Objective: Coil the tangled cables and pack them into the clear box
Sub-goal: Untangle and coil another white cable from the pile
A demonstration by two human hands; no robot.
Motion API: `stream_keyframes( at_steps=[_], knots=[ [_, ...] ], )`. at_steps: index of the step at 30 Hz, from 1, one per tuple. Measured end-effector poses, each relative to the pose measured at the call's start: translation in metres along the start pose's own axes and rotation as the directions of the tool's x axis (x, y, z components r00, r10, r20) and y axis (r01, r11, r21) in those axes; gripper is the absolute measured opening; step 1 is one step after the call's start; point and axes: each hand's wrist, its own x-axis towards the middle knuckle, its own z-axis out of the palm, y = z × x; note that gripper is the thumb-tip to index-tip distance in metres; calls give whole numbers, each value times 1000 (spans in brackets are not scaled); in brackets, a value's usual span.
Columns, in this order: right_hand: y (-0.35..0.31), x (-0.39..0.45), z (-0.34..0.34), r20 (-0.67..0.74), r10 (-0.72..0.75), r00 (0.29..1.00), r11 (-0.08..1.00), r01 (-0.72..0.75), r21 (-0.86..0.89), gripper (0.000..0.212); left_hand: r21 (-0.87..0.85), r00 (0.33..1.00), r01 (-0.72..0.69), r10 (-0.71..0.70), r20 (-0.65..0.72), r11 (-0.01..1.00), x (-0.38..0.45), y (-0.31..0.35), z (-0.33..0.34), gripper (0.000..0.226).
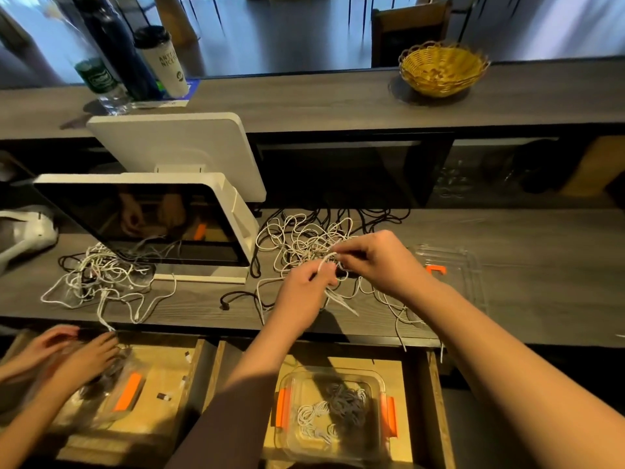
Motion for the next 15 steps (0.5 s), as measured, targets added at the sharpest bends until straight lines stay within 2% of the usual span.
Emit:
stream_keyframes(
  at_steps=[4,8,12,15],
  knots=[
    [15,-1,9,83,83,993,996,-79,-48,10,-161,988,-62,38,-150,985,-14,6,3,50],
    [57,-5,28,82,274,958,959,-279,54,15,-258,967,-166,105,-233,952,-29,20,1,48],
    [75,-9,31,-22,379,925,901,-364,236,19,-266,967,-200,148,-206,943,-38,20,-2,51],
    [69,0,14,-199,351,915,899,-270,345,17,-221,988,-116,91,-123,968,-41,12,-6,56]
  ],
)
